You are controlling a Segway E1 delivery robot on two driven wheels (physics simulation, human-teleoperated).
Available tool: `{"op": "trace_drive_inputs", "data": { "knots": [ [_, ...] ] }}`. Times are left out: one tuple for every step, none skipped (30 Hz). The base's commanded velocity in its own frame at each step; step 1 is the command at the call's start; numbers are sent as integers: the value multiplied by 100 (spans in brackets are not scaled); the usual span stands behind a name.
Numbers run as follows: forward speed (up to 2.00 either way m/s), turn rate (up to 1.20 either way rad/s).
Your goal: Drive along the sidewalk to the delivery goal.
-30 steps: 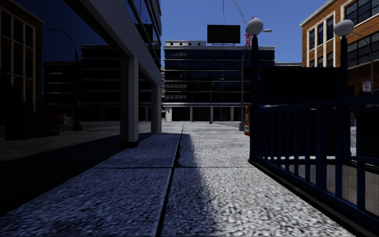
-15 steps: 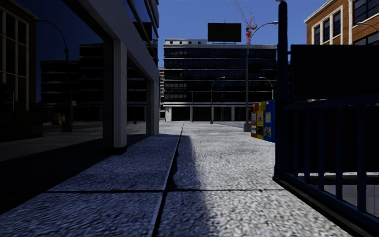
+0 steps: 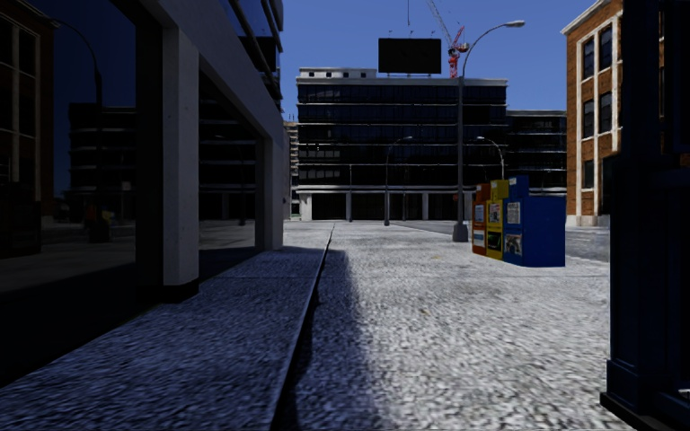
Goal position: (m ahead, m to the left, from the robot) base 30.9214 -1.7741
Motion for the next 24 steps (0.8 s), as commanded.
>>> {"op": "trace_drive_inputs", "data": {
  "knots": [
    [200, 0],
    [200, 0],
    [200, 0],
    [200, 0],
    [200, 0],
    [200, 0],
    [200, 0],
    [200, 0],
    [200, 0],
    [200, 0],
    [200, 0],
    [200, 0],
    [200, 0],
    [200, 0],
    [200, 0],
    [200, 0],
    [200, 0],
    [200, 0],
    [200, 0],
    [200, 0],
    [200, 0],
    [200, 0],
    [200, 0],
    [200, 0]
  ]
}}
